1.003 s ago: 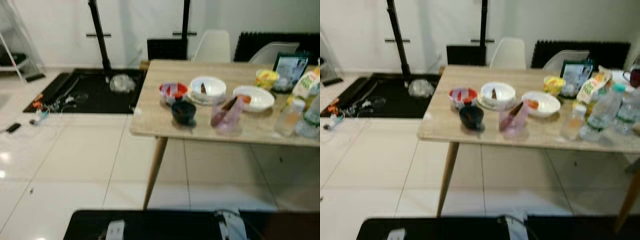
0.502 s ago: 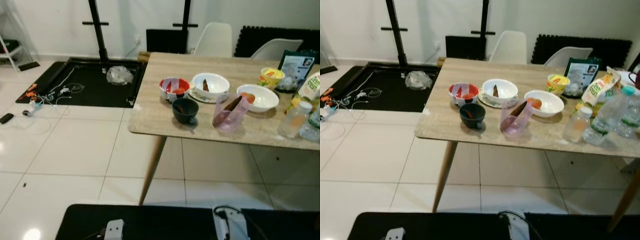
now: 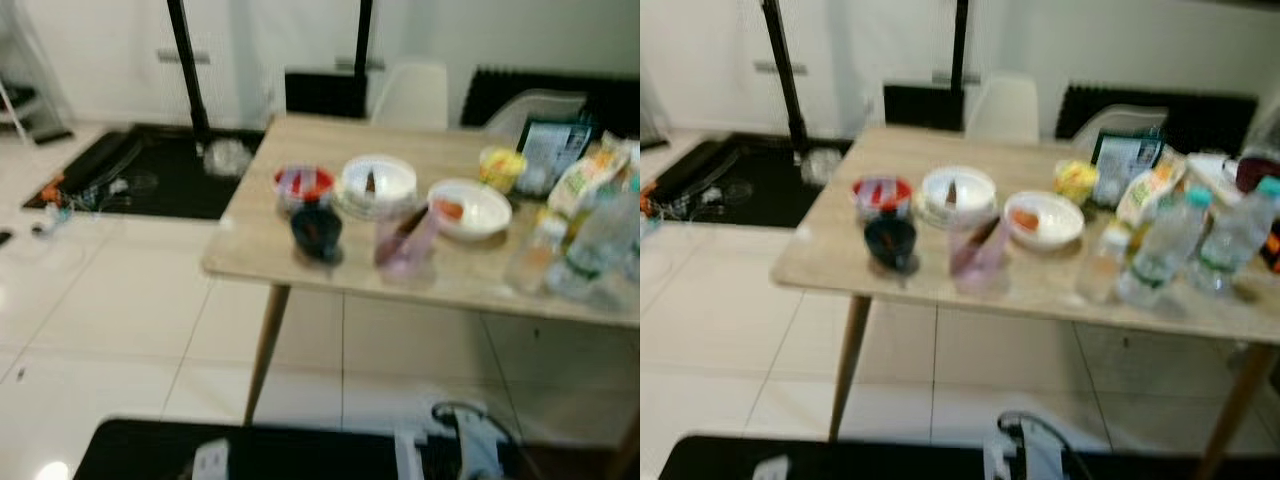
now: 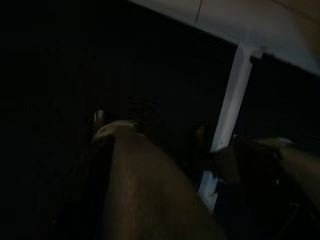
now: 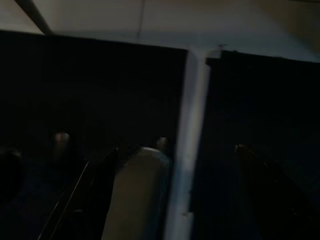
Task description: Restocking fridge
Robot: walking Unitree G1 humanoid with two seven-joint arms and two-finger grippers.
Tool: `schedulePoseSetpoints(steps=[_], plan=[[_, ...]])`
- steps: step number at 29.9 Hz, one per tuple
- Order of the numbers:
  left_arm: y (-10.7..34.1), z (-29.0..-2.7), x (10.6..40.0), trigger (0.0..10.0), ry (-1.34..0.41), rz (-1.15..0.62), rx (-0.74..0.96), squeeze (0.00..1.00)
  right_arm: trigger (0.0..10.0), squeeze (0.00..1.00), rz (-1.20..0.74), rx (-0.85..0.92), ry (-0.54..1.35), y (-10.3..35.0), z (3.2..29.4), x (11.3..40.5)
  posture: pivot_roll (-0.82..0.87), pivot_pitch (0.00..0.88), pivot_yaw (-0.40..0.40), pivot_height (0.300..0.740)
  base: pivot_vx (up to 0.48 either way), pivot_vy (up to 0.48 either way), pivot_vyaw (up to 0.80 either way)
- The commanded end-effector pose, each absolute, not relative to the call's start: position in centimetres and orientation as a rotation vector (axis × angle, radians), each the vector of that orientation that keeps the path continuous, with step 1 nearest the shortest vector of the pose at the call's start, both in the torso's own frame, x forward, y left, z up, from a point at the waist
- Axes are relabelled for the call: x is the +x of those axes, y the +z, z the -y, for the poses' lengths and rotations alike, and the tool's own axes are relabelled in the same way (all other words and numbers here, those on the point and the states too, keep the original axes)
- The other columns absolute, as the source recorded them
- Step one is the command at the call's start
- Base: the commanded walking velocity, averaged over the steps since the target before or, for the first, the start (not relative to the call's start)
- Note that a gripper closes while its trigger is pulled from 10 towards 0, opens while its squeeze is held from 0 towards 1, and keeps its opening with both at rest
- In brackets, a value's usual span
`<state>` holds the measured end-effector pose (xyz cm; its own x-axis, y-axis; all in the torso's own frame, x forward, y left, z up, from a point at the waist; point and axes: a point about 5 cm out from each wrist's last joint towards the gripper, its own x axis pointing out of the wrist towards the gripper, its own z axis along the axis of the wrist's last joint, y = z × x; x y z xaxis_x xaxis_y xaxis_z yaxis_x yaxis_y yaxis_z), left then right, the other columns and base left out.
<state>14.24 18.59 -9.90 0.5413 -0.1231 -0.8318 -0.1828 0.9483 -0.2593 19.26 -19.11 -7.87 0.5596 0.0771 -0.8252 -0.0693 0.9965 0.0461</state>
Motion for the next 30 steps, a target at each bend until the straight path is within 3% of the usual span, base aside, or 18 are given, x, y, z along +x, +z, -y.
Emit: schedulePoseSetpoints(steps=[1, 7, 23, 30], plan=[[-9.7, -19.3, 14.6, 10.0, 0.056, -0.99, -0.336, 0.0, 10.0, 0.0, -0.992, -0.022, 0.087, -8.1, 19.4, 18.7, 0.05, 0.003, -0.042, 0.74, 0.0, -0.356, 0.0], [-9.6, -20.1, 14.5, 10.0, 0.082, -0.982, -0.302, 0.0, 10.0, 0.0, -0.999, -0.051, 0.07, -8.2, 19.8, 18.5, 0.05, 0.0, -0.018, 0.74, 0.0, -0.149, 0.0], [-9.6, -17.9, 15.4, 10.0, -0.007, -0.977, -0.191, 0.0, 10.0, 0.0, -0.927, -0.053, 0.009, -6.9, 21.7, 20.2, -0.01, 0.0, -0.003, 0.74, 0.0, 0.0, 0.0], [-9.1, -19.8, 15.8, 10.0, 0.016, -0.956, -0.112, 0.0, 10.0, 0.0, -0.875, -0.065, 0.067, -6.3, 20.7, 21.5, 0.0, 0.0, 0.006, 0.74, 0.0, 0.0, 0.0]])
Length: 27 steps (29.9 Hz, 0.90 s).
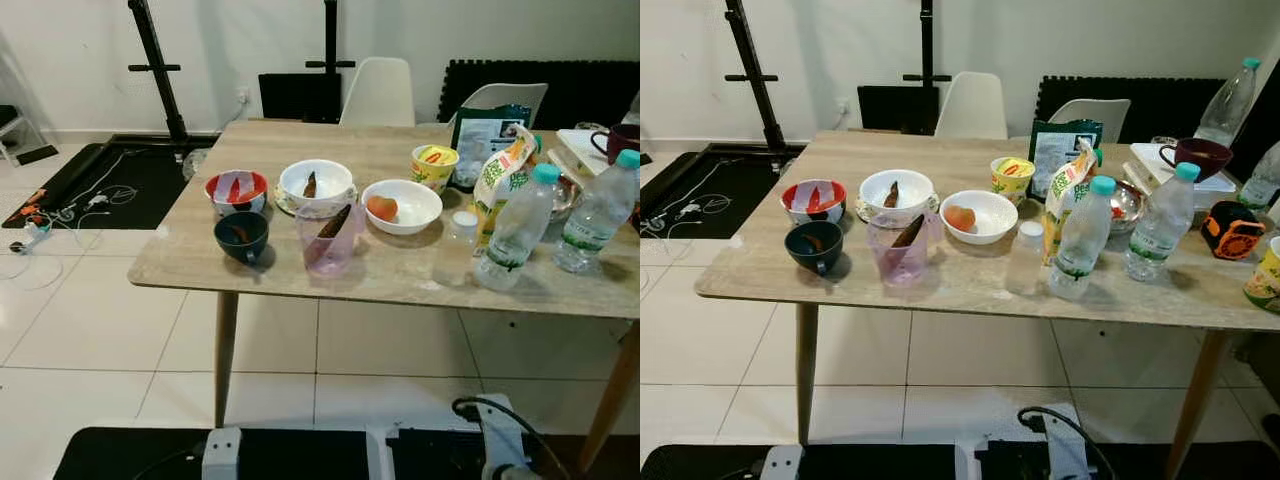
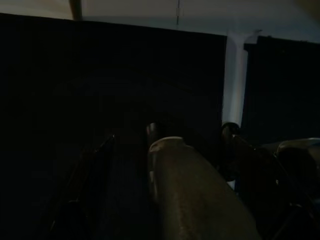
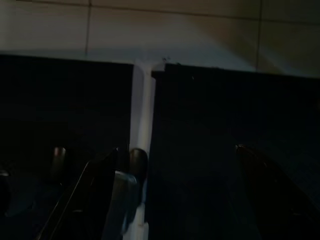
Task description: Restocking fridge
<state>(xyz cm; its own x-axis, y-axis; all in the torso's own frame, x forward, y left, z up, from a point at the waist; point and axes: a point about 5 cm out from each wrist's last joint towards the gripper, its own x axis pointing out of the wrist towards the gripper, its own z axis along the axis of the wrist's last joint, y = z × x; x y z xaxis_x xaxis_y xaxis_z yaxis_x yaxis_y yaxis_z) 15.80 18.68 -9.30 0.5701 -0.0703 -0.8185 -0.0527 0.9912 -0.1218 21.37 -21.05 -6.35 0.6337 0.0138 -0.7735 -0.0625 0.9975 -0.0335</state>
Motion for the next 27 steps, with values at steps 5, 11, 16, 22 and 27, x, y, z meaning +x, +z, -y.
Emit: schedulePoseSetpoints(steps=[5, 11, 16, 22, 27], plan=[[-8.6, -21.9, 16.3, 10.0, 0.156, -0.921, -0.134, 0.0, 10.0, 0.0, -0.887, -0.056, 0.112, -6.5, 20.1, 21.4, 0.01, 0.0, -0.016, 0.74, 0.0, 0.0, 0.0], [-7.6, -25.7, 16.2, 10.0, 0.511, -0.788, -0.282, 0.0, 10.0, 0.0, -0.855, 0.041, 0.308, -6.0, 18.3, 22.0, 0.02, 0.0, -0.015, 0.74, 0.0, 0.0, 0.0], [-6.2, -30.3, 15.0, 10.0, 0.806, -0.665, -0.351, 0.0, 10.0, 0.0, -0.807, 0.144, 0.563, -4.9, 15.9, 23.0, 0.04, 0.0, -0.018, 0.74, 0.0, 0.0, 0.0], [-3.9, -34.6, 14.4, 10.0, 0.993, -0.508, -0.383, 0.0, 10.0, 0.0, -0.713, 0.263, 0.766, -3.0, 13.9, 24.6, 0.05, 0.001, -0.02, 0.74, 0.0, 0.0, 0.0], [1.7, -39.2, 17.5, 10.0, 1.042, -0.188, -0.358, 0.0, 10.0, 0.0, -0.616, 0.358, 1.011, -0.9, 12.3, 25.7, 0.06, 0.009, -0.029, 0.74, 0.0, 0.0, 0.0]])
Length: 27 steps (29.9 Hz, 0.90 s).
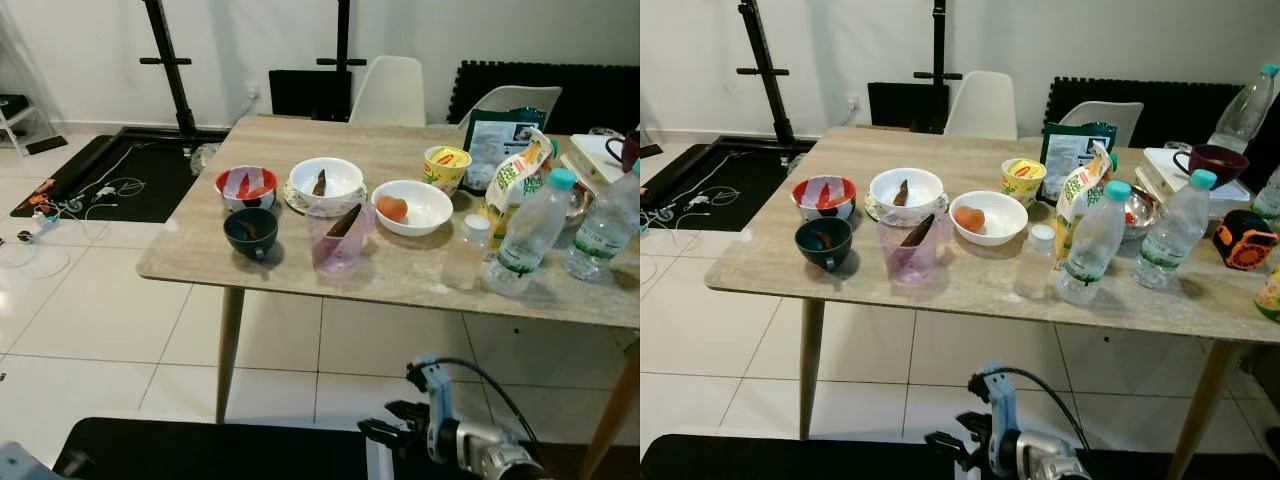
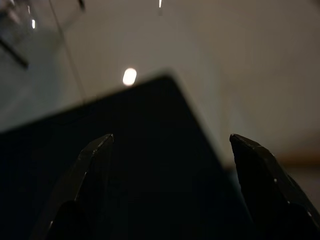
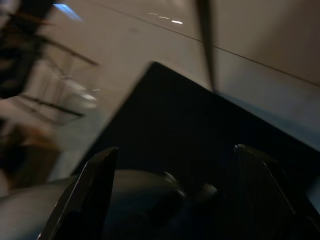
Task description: Restocking fridge
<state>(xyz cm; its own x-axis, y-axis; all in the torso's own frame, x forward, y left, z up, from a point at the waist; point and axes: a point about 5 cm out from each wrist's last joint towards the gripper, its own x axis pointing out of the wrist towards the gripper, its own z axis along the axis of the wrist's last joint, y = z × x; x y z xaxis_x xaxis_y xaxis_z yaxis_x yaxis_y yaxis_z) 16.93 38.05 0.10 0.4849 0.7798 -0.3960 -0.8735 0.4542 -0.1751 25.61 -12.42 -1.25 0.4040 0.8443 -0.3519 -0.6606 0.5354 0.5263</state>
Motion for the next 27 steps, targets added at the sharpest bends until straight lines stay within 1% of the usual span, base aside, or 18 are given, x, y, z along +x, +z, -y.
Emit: schedulePoseSetpoints(steps=[1, 4, 5, 6, 9, 10, 12, 13, 14, 15, 16, 19, 23, 25, 27], plan=[[1.7, -39.2, 17.5, 10.0, 1.042, -0.188, -0.358, 0.0, 10.0, 0.0, -0.616, 0.358, 1.011, -0.9, 12.3, 25.7, 0.06, 0.009, -0.029, 0.74, 0.0, 0.0, 0.0], [5.7, -40.9, 20.0, 10.0, 0.976, 0.003, -0.349, 0.0, 10.0, 0.0, -0.527, 0.409, 1.126, 0.8, 11.6, 26.6, 0.06, 0.008, -0.023, 0.74, 0.0, 0.0, 0.0], [7.1, -41.1, 21.2, 10.0, 0.921, 0.071, -0.349, 0.0, 10.0, 0.0, -0.486, 0.437, 1.151, 1.4, 11.4, 27.0, 0.06, 0.008, -0.022, 0.74, 0.0, 0.0, 0.0], [8.6, -40.9, 22.5, 10.0, 0.845, 0.13, -0.336, 0.0, 10.0, 0.0, -0.44, 0.463, 1.168, 2.2, 11.2, 27.5, 0.06, 0.008, -0.021, 0.74, 0.0, 0.0, 0.0], [10.7, -40.0, 24.8, 10.0, 0.691, 0.209, -0.299, 0.0, 10.0, 0.0, -0.365, 0.5, 1.184, 3.4, 10.9, 28.4, 0.06, 0.007, -0.012, 0.74, 0.0, 0.0, 0.0], [10.7, -40.0, 24.8, 10.0, 0.691, 0.209, -0.299, 0.0, 10.0, 0.0, -0.365, 0.5, 1.184, 3.4, 10.9, 28.4, 0.06, 0.007, -0.012, 0.74, 0.0, 0.0, 0.0], [11.6, -39.0, 26.2, 10.0, 0.598, 0.242, -0.291, 0.0, 10.0, 0.0, -0.328, 0.513, 1.189, 4.0, 10.8, 28.7, 0.05, 0.008, -0.006, 0.74, 0.0, 0.0, 0.0], [11.6, -39.0, 26.2, 10.0, 0.598, 0.242, -0.291, 0.0, 10.0, 0.0, -0.328, 0.513, 1.189, 4.0, 10.8, 28.7, 0.05, 0.008, -0.006, 0.74, 0.0, 0.0, 0.0], [11.9, -38.3, 27.0, 10.0, 0.535, 0.258, -0.298, 0.0, 10.0, 0.0, -0.305, 0.52, 1.19, 4.3, 10.7, 28.9, 0.05, 0.008, -0.003, 0.74, 0.0, 0.0, 0.0], [11.9, -38.3, 27.0, 10.0, 0.535, 0.258, -0.298, 0.0, 10.0, 0.0, -0.305, 0.52, 1.19, 4.3, 10.7, 28.9, 0.05, 0.008, -0.003, 0.74, 0.0, 0.0, 0.0], [12.1, -37.3, 27.7, 10.0, 0.461, 0.268, -0.3, 0.0, 10.0, 0.0, -0.282, 0.527, 1.184, 4.6, 10.7, 29.2, 0.05, 0.009, 0.002, 0.74, 0.0, 0.0, 0.0], [11.5, -34.0, 29.5, 10.0, 0.228, 0.221, -0.259, 0.0, 10.0, 0.0, -0.238, 0.536, 1.165, 5.2, 10.7, 29.6, 0.04, 0.013, 0.008, 0.74, 0.0, 0.0, 0.0], [10.3, -31.4, 30.1, 10.0, 0.058, 0.156, -0.239, 0.0, 10.0, 0.0, -0.215, 0.521, 1.143, 5.4, 10.6, 29.8, 0.03, 0.017, 0.009, 0.74, 0.0, 0.0, 0.0], [10.1, -31.0, 30.2, 10.0, 0.025, 0.144, -0.241, 0.0, 10.0, 0.0, -0.208, 0.521, 1.136, 5.5, 10.6, 29.8, 0.03, 0.017, 0.01, 0.74, 0.0, 0.0, 0.0], [9.0, -29.2, 30.4, 10.0, -0.071, 0.089, -0.226, 0.0, 10.0, 0.0, -0.177, 0.521, 1.114, 6.0, 10.4, 30.3, 0.03, 0.017, 0.01, 0.74, 0.0, 0.0, 0.0]])
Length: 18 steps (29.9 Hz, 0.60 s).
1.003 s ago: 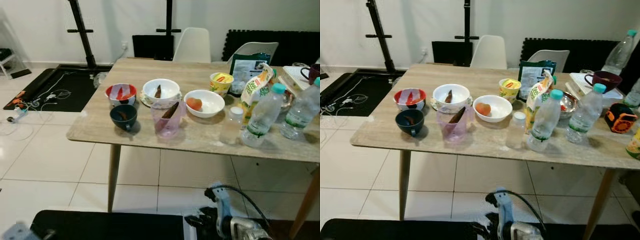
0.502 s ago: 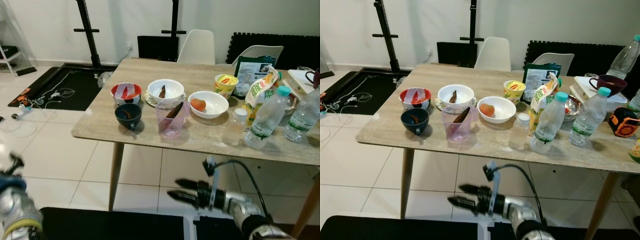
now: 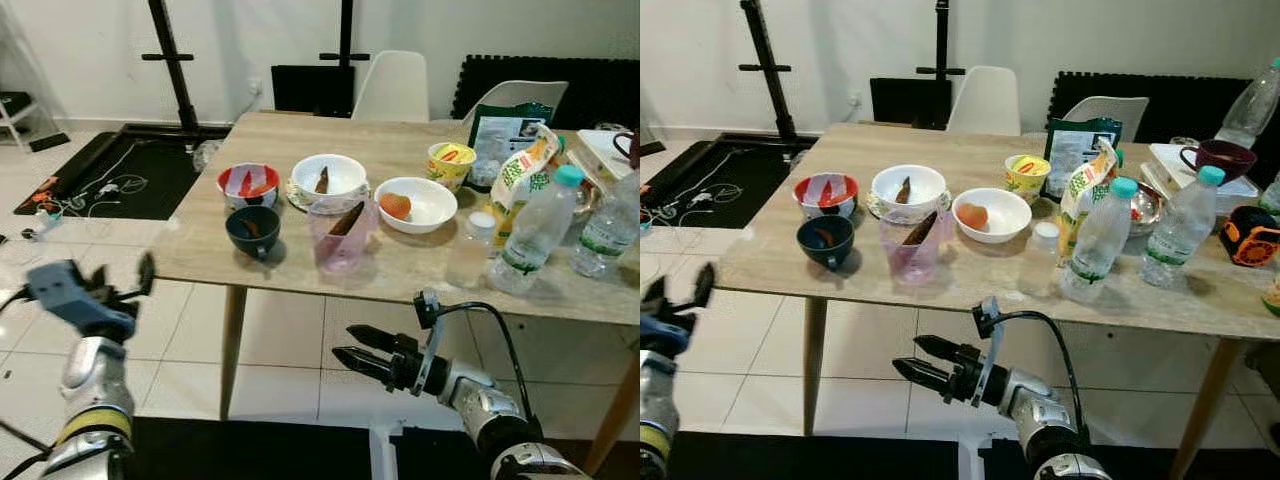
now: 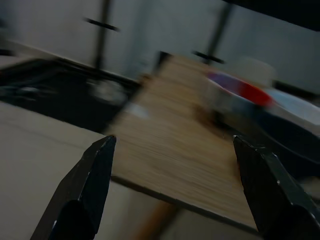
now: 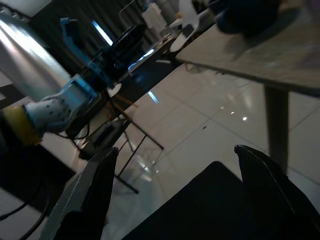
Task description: Restocking fridge
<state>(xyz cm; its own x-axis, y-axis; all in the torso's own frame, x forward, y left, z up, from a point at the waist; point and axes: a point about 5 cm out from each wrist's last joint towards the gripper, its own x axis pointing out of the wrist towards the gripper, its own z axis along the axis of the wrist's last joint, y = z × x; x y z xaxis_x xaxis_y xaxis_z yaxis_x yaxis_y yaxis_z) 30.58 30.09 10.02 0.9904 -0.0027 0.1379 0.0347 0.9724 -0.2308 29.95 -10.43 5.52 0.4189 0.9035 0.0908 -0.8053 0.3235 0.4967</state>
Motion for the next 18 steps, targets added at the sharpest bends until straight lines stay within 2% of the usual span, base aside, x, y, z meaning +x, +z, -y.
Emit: schedulePoseSetpoints(steps=[1, 7, 10, 18], plan=[[8.4, -28.2, 30.4, 10.0, -0.112, 0.063, -0.223, 0.0, 10.0, 0.0, -0.16, 0.523, 1.111, 6.3, 10.3, 30.4, 0.03, 0.018, 0.009, 0.74, 0.0, 0.0, 0.0], [6.9, -25.2, 30.5, 10.0, -0.202, 0.012, -0.243, 0.0, 10.0, 0.0, -0.104, 0.524, 1.068, 7.2, 9.9, 31.1, 0.03, 0.02, 0.008, 0.74, 0.0, 0.0, 0.0], [5.6, -21.9, 30.7, 10.0, -0.271, -0.026, -0.265, 0.0, 10.0, 0.0, -0.067, 0.541, 1.013, 7.9, 9.6, 31.8, 0.03, 0.019, 0.008, 0.74, 0.0, 0.0, 0.0], [4.9, -18.9, 30.6, 10.0, -0.316, -0.039, -0.278, 0.0, 10.0, 0.0, -0.054, 0.539, 0.947, 7.9, 9.4, 32.1, 0.03, 0.021, 0.014, 0.74, 0.0, 0.0, 0.0]])
